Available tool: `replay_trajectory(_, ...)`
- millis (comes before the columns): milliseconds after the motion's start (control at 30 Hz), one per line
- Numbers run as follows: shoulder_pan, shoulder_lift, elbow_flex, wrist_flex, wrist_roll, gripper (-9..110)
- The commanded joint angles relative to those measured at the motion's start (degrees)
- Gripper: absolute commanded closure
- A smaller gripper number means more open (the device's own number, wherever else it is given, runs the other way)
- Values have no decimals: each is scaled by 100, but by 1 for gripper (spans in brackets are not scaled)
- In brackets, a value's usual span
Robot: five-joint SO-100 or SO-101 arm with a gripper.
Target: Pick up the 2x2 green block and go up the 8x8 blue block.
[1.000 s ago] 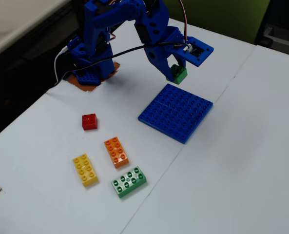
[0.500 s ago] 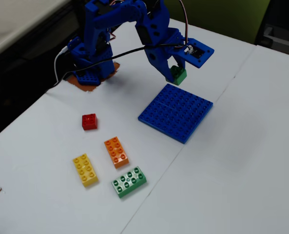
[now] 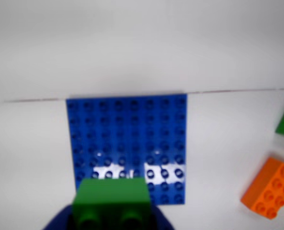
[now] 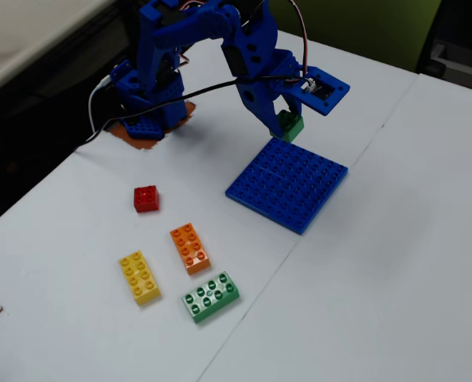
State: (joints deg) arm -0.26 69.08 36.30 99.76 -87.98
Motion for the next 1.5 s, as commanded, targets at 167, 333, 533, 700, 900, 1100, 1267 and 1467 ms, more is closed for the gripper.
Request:
replay_trajectory(167,18,35,-141,35,-237,100)
replay_trajectory(333,9,18,-141,35,-308,100)
replay_trajectory(533,0,9,-141,35,-360,100)
replay_trajectory(700,-9,-9,-141,35,-413,100)
replay_trajectory(900,-9,-9,-141,35,-413,100)
replay_trajectory(1100,-9,-9,-141,35,-413,100)
replay_trajectory(1267,0,-9,-141,35,-413,100)
replay_trajectory(1467,9,-9,-141,35,-413,100)
